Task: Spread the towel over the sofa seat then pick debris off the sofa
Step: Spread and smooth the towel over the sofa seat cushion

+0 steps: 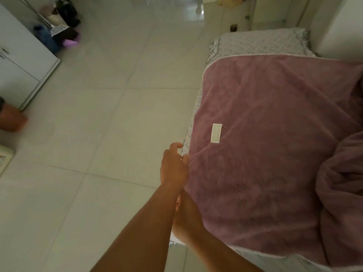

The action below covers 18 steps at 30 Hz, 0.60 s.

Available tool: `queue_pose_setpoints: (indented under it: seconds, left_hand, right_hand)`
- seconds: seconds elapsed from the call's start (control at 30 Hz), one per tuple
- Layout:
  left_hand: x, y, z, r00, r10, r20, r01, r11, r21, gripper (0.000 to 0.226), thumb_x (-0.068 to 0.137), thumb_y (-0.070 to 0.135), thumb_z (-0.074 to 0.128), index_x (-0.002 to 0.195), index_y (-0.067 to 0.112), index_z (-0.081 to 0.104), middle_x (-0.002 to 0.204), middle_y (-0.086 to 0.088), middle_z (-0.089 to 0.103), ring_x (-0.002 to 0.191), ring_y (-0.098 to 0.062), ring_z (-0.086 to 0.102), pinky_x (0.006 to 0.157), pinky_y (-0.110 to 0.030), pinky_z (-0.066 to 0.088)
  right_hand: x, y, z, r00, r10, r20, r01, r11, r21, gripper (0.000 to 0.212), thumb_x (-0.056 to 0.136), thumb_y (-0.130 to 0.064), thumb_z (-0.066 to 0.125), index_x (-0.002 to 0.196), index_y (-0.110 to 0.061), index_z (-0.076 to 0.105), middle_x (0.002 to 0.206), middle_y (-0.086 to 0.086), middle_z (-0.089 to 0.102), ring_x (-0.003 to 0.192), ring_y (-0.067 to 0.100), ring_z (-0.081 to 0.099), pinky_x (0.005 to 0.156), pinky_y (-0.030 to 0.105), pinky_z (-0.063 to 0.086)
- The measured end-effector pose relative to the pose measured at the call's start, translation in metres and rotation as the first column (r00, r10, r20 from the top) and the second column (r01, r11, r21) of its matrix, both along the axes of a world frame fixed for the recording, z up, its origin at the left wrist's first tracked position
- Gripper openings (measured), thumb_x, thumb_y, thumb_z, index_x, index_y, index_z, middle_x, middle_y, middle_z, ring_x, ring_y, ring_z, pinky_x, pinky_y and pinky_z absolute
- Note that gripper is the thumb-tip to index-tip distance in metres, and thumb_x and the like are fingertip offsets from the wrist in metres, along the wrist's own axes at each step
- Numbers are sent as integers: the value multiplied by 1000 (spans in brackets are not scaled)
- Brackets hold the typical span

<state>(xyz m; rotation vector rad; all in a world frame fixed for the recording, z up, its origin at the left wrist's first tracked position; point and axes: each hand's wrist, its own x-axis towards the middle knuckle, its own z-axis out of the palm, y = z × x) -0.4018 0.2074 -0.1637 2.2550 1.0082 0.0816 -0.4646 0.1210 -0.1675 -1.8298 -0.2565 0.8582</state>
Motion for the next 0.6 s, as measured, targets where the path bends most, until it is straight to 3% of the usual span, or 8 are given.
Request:
queue_pose_setpoints:
  seconds: [0.07, 0.17, 0.27, 0.33, 0.43, 0.6]
  left_hand:
    - [6, -7, 9, 1000, -14, 11, 14, 1000, -16, 29, 92, 25, 49, 121, 27, 47, 110, -4, 58, 83, -13, 55, 73, -27, 40]
    - [19, -21, 23, 998, -53, 37, 54, 998, -21, 27, 91, 26, 50, 118, 26, 49, 108, -5, 59, 85, -17, 58, 73, -28, 43]
    - [35, -37, 38, 995, -78, 66, 79, 997, -9, 26, 90, 26, 51, 115, 21, 52, 106, -6, 63, 89, -21, 62, 76, -31, 47]
    - [46, -51, 48, 993, -86, 80, 86, 996, -2, 26, 90, 28, 50, 114, 20, 54, 105, -6, 65, 91, -22, 62, 77, -32, 47]
    - [71, -86, 64, 981, -150, 121, 152, 988, -8, 26, 92, 29, 47, 114, 18, 56, 104, -6, 67, 88, -21, 62, 72, -29, 44]
    - [132, -168, 84, 962, -221, 158, 230, 972, -46, 29, 91, 23, 52, 117, 12, 56, 105, -10, 67, 90, -23, 61, 80, -31, 44]
  right_hand:
    - [7, -2, 7, 996, -85, 31, 85, 996, -5, 39, 92, -11, 44, 72, -42, 32, 92, -5, 52, 82, 11, 51, 61, 14, 39]
    - [33, -11, 18, 970, -225, 94, 226, 974, -1, 27, 97, -16, 40, 76, -31, 49, 73, -12, 54, 63, 1, 51, 55, 13, 41]
    - [66, -32, 31, 940, -292, 176, 299, 954, -14, 16, 96, -23, 38, 93, -19, 54, 91, -4, 56, 74, 8, 55, 60, 20, 47]
    - [89, -51, 40, 919, -318, 235, 341, 938, -67, 16, 94, -19, 39, 103, -15, 52, 99, -4, 50, 77, 11, 52, 60, 22, 44]
    - [131, -90, 61, 855, -408, 321, 449, 891, -64, 16, 93, -16, 43, 107, -14, 51, 99, -4, 44, 84, 15, 50, 67, 24, 35]
    - [208, -173, 88, 782, -545, 302, 576, 818, -14, 24, 89, -22, 52, 109, -10, 54, 110, 8, 52, 97, 26, 54, 84, 34, 42]
